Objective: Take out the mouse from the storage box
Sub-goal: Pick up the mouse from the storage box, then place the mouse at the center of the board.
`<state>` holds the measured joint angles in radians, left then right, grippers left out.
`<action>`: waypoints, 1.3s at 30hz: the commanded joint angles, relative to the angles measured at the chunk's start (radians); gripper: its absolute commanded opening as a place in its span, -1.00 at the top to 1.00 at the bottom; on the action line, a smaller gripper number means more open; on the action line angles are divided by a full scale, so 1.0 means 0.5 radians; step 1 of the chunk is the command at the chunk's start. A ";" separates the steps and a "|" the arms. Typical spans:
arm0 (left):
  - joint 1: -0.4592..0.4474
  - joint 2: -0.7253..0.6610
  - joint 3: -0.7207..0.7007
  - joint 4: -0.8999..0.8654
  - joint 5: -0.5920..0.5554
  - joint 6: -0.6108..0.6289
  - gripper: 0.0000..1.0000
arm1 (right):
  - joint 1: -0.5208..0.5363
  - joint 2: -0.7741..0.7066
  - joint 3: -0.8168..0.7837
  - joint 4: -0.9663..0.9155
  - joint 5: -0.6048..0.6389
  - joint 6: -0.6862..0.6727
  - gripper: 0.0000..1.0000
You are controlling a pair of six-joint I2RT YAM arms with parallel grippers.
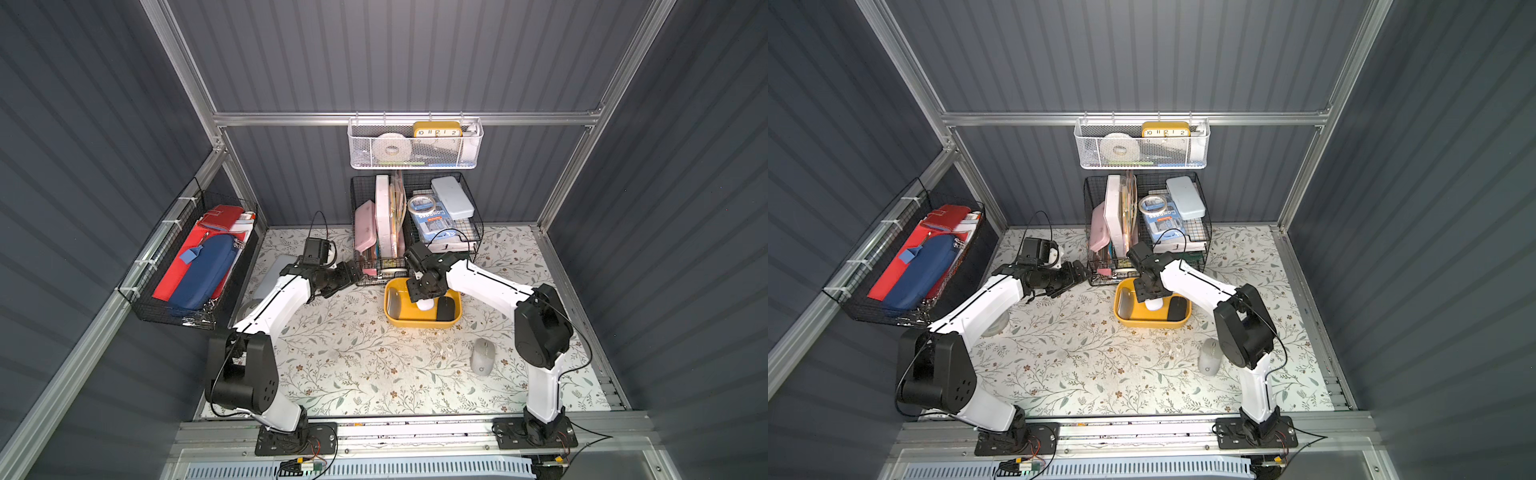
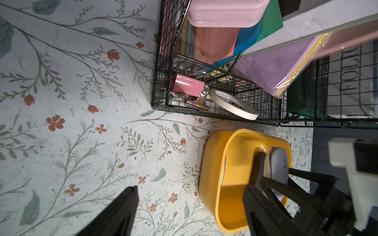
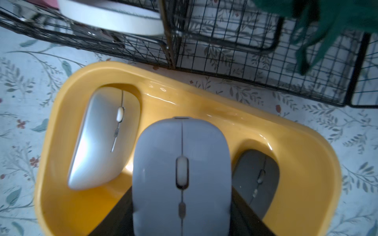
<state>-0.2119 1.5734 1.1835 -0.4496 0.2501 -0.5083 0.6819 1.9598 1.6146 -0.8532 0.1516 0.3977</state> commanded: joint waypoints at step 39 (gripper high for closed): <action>-0.036 -0.014 -0.049 0.109 0.117 -0.044 -0.71 | 0.276 -0.510 -1.328 0.106 -0.156 0.677 0.00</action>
<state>-0.2230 1.5749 1.1538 -0.3817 0.3035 -0.5251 0.8249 1.6699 0.9638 -0.8139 0.0639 0.7422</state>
